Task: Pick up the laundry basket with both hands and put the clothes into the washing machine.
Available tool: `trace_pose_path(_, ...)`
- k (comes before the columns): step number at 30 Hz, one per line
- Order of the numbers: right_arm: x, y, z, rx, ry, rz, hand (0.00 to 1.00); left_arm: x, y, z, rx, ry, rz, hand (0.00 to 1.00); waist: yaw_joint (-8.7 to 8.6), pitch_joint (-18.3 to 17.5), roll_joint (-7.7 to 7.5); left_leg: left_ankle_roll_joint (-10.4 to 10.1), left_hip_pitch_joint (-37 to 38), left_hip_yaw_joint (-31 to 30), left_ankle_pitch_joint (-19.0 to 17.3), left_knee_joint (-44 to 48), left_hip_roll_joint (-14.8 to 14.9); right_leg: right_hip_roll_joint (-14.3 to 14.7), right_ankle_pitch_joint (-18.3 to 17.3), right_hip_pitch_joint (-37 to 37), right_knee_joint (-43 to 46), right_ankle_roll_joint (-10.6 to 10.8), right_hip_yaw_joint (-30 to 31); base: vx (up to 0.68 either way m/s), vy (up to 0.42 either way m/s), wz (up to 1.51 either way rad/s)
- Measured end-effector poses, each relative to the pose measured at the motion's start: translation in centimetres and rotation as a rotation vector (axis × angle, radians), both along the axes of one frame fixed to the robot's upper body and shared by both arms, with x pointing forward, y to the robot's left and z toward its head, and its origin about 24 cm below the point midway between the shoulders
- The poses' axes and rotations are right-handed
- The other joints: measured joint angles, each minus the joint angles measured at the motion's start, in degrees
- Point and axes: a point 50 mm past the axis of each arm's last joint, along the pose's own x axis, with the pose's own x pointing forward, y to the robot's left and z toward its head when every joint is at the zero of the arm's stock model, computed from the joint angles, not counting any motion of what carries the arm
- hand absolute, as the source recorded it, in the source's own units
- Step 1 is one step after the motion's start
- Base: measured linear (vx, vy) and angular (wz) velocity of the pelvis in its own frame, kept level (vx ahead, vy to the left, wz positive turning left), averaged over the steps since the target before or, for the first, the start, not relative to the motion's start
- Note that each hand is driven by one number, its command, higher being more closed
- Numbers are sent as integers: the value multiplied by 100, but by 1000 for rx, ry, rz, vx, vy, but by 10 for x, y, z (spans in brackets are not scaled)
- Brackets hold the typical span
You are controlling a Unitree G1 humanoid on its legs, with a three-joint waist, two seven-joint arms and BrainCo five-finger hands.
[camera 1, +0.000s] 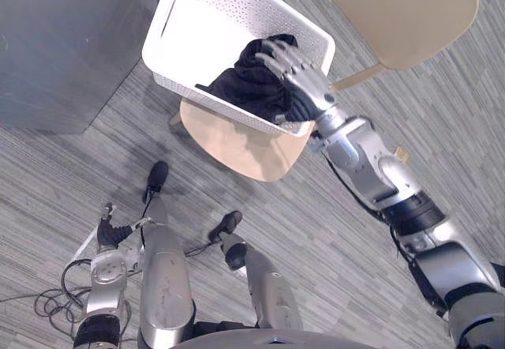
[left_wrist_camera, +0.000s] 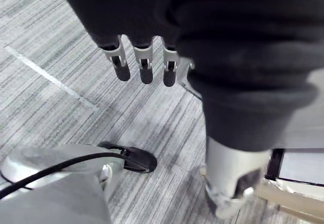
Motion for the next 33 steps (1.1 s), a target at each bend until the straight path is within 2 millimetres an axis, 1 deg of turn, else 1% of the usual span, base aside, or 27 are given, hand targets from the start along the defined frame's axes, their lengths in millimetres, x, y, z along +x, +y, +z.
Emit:
trace_pose_path(3, 10, -3, 6, -28, -2, -40, 0, 4, -1, 7, 17, -27, -14, 0, 33, -4, -5, -5, -192, -143, 11, 1, 29, 52, 3, -84, -38, -13, -129, 4, -44, 14)
trace_pose_path(4, 16, -1, 8, -53, 1, -52, 0, 5, -2, 8, 19, -33, -16, 0, 49, -6, -7, -12, -255, -160, 32, 2, 41, 55, 4, -143, -35, -16, -140, 0, 0, 0)
trace_pose_path(6, 24, 1, 9, -90, 14, -74, 0, 5, -2, 10, 22, -39, -18, 0, 102, -6, -7, -52, -283, -162, 72, 2, 57, 79, 6, -173, -34, -26, -143, 10, -16, 0)
trace_pose_path(8, 29, -2, 8, -102, 24, -98, 0, 7, -2, 13, 27, -53, -21, 0, 134, -6, -7, -52, -285, -175, 73, 2, 58, 85, 1, -169, -34, -33, -150, 6, -7, 2)
trace_pose_path(12, 41, -10, 14, -120, 33, -163, 0, 11, -2, 21, 43, -87, -34, 0, 124, -5, -6, -16, -407, -284, 74, 1, 76, 137, -12, -220, -35, -58, -241, -1, -10, 6)
trace_pose_path(17, 51, -17, 5, -195, 71, -225, 0, 12, -5, 20, 46, -82, -49, 0, 182, -5, -5, 42, -559, -302, 96, 0, 95, 151, -20, -373, 0, -80, -258, 0, 0, 0)
trace_pose_path(19, 56, -23, -4, -229, 98, -262, 0, 12, -6, 20, 47, -80, -56, 0, 184, -3, -3, 48, -629, -331, 101, 1, 90, 152, -20, -420, 4, -81, -290, 19, 0, 2)
trace_pose_path(25, 64, -38, -11, -248, 139, -348, 0, 13, -7, 20, 55, -79, -71, 0, 223, 5, 9, 49, -796, -354, 102, 2, 80, 149, -21, -583, 4, -83, -304, 43, 5, 0)
trace_pose_path(27, 66, -43, -14, -257, 150, -379, 0, 13, -8, 20, 55, -78, -78, 0, 228, 26, 38, 53, -871, -372, 106, 2, 74, 146, -21, -646, 3, -83, -319, 60, 15, -1)
trace_pose_path(30, 71, -47, -18, -242, 175, -415, 0, 15, -12, 21, 51, -90, -91, 0, 331, 76, 108, 53, -1011, -361, 106, 3, 68, 122, -22, -800, 20, -82, -306, 68, 23, -4)
trace_pose_path(32, 73, -50, -14, -227, 164, -439, 0, 18, -19, 24, 44, -110, -109, 0, 404, 168, 236, 51, -1111, -368, 109, 4, 46, 53, -53, -935, 123, -86, -311, 60, 33, 1)
trace_pose_path(33, 75, -54, -2, -192, 137, -466, 0, 20, -23, 26, 29, -133, -111, 0, 427, 258, 365, 71, -1220, -376, 125, 4, -3, -20, -122, -1097, 287, -90, -311, 66, 36, 0)
